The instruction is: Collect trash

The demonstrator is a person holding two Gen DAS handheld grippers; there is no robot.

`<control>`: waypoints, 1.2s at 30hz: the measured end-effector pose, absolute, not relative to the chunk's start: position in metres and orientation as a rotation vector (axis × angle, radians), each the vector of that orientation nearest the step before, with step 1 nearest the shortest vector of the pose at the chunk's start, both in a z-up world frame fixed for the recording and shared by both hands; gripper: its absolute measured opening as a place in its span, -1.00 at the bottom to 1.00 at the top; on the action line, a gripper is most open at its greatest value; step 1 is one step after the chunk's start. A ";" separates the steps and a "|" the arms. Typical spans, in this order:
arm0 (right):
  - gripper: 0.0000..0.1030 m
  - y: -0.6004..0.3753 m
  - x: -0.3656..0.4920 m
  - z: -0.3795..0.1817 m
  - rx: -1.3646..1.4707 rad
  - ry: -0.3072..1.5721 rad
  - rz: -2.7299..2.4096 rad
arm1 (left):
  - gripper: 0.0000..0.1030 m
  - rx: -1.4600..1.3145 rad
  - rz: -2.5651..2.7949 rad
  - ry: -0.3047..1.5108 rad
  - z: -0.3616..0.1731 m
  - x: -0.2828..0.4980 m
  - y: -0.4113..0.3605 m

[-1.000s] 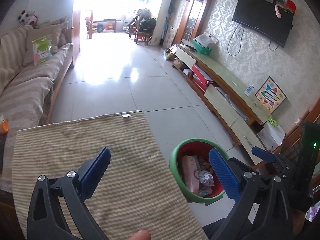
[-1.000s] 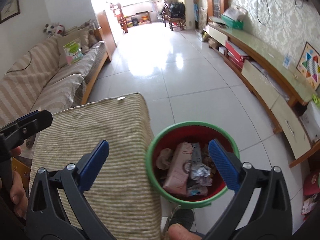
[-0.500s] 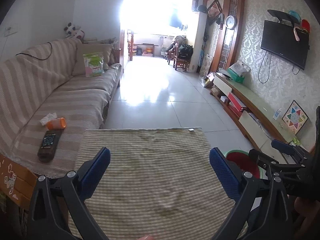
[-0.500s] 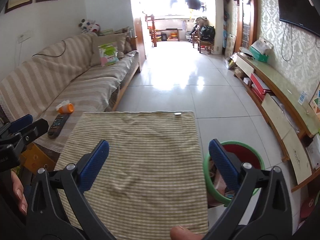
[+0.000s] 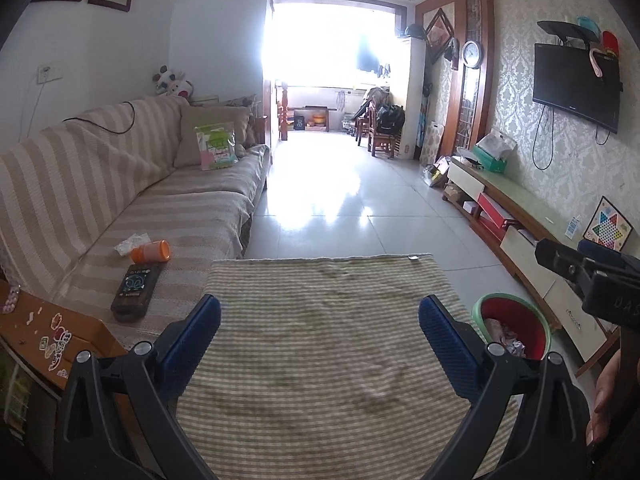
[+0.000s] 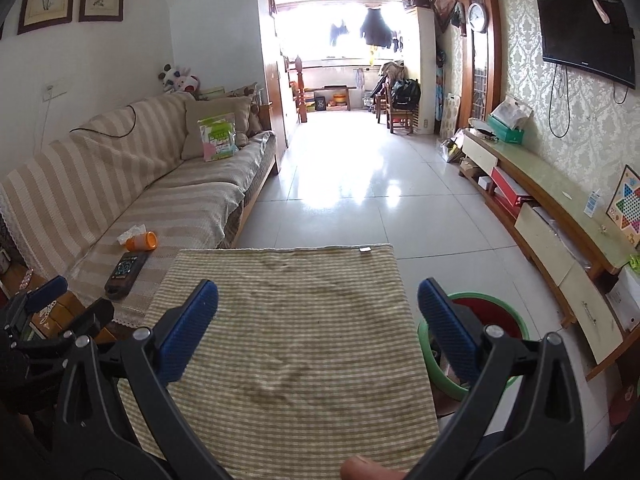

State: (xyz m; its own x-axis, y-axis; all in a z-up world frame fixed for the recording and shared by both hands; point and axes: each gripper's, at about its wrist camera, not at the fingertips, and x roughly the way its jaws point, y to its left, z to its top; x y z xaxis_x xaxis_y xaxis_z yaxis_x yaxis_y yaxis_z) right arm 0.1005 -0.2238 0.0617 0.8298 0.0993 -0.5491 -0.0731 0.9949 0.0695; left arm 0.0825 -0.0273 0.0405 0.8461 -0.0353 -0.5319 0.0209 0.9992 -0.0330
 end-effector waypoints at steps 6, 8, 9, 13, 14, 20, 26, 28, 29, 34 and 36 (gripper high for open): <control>0.91 -0.220 0.092 0.066 0.036 0.572 0.067 | 0.85 -0.023 -0.023 0.527 0.051 0.062 -0.024; 0.91 -0.217 0.088 0.069 0.032 0.564 0.071 | 0.84 -0.020 -0.006 0.513 0.052 0.056 -0.023; 0.91 -0.216 0.086 0.070 0.029 0.558 0.072 | 0.84 -0.018 0.003 0.507 0.054 0.054 -0.022; 0.91 -0.210 0.079 0.074 0.017 0.549 0.076 | 0.85 -0.021 0.019 0.502 0.060 0.050 -0.020; 0.91 -0.208 0.077 0.075 0.015 0.546 0.074 | 0.85 -0.024 0.019 0.501 0.061 0.049 -0.019; 0.91 -0.208 0.069 0.077 0.014 0.537 0.074 | 0.85 -0.030 0.030 0.494 0.064 0.042 -0.016; 0.91 -0.216 0.065 0.081 0.024 0.519 0.064 | 0.85 -0.024 0.026 0.489 0.068 0.041 -0.020; 0.91 -0.219 0.064 0.081 0.030 0.516 0.061 | 0.85 -0.023 0.025 0.485 0.070 0.041 -0.021; 0.91 -0.220 0.064 0.082 0.033 0.517 0.060 | 0.85 -0.022 0.025 0.483 0.071 0.041 -0.022; 0.91 -0.221 0.063 0.081 0.033 0.517 0.058 | 0.85 -0.027 0.040 0.463 0.076 0.038 -0.024; 0.91 -0.222 0.062 0.081 0.035 0.515 0.058 | 0.84 -0.017 0.048 0.453 0.078 0.037 -0.025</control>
